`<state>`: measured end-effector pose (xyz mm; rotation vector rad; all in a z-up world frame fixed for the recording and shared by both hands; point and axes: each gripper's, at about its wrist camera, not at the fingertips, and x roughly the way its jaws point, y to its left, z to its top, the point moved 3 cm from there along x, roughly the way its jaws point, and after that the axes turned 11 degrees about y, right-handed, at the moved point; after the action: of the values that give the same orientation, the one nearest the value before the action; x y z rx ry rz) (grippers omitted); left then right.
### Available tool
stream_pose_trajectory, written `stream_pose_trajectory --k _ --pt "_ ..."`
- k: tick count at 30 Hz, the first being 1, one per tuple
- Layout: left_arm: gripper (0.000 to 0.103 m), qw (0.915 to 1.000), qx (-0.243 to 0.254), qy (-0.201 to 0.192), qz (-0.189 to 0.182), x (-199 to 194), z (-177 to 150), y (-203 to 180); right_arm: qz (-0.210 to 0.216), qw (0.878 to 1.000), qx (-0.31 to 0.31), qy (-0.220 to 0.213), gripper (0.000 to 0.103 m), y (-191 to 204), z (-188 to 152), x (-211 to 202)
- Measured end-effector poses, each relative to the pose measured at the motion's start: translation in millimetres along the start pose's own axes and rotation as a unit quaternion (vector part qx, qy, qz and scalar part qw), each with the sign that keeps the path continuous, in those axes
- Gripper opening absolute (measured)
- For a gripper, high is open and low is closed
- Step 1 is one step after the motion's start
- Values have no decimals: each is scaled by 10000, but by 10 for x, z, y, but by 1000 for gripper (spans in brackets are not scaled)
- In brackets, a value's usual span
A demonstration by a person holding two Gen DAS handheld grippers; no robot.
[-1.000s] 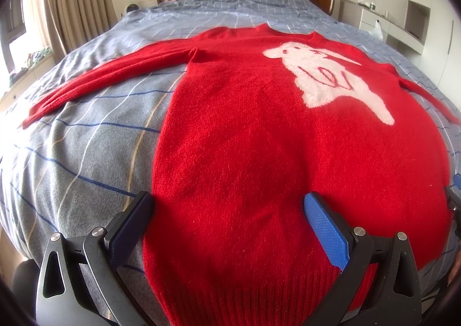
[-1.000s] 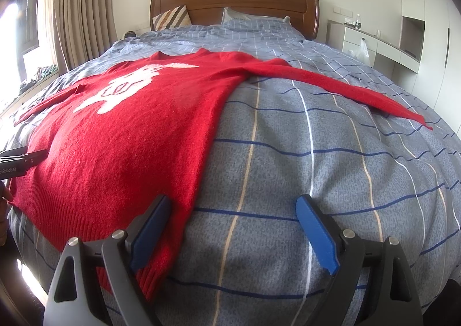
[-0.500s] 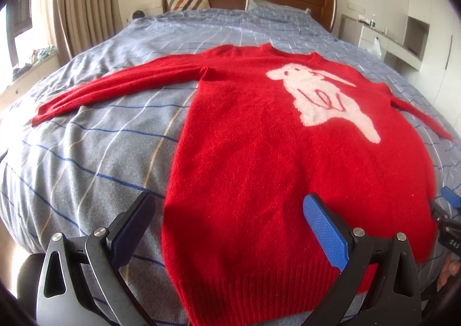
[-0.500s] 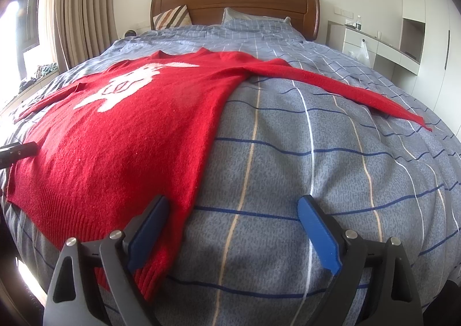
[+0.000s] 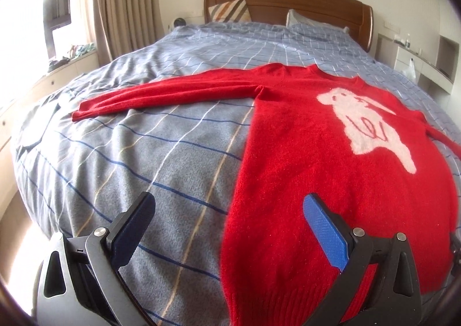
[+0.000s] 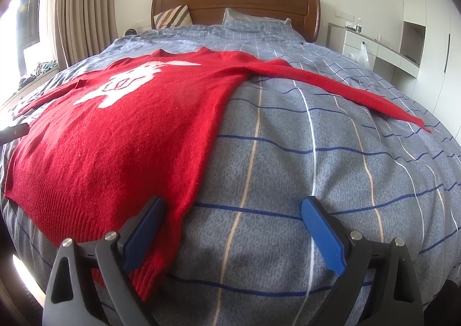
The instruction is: Fold small clothes
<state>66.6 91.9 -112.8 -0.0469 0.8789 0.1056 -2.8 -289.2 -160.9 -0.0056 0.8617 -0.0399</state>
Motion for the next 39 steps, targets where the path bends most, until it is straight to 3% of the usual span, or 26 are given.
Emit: stream_pose_trajectory --k 15,19,21,23,27,29,31,32,33,36,37,39 --pt "103 9997 -172 -135 108 -98 -33 64 -18 10000 -23 49 98 13 -24 -12" --pt "103 9996 -141 -149 198 -116 -46 65 82 9996 0 262 97 -20 8 -72" --pt "103 9995 -170 -182 182 -146 -48 81 307 9986 256 361 97 -107 44 -161" --pt "103 9994 -242 -198 149 -155 -42 110 820 9936 701 324 97 -314 150 -284" --pt "103 9992 -376 -62 91 -74 -26 143 1379 9797 1457 29 96 -1106 713 -494" --pt "103 9990 -447 -18 71 -48 -24 166 1543 9656 2092 -115 96 -1675 1003 -514" --pt "103 9987 -497 -3 83 -39 -23 184 1755 9398 2932 -82 96 -2273 1143 -395" --pt "103 9987 -509 -1 97 -36 -23 192 1889 9220 3379 -25 94 -2540 1137 -294" --pt "103 9986 -519 4 108 -34 -22 201 2071 8999 3836 69 86 -2778 1069 -170" --pt "103 9982 -587 54 94 -31 -38 232 2423 8278 5049 329 75 -3197 711 179" --pt "103 9981 -607 83 79 -18 -41 235 2470 8106 5298 344 71 -3279 606 261" --pt "103 9981 -586 144 103 17 -45 223 2471 7922 5576 190 57 -3405 501 340"
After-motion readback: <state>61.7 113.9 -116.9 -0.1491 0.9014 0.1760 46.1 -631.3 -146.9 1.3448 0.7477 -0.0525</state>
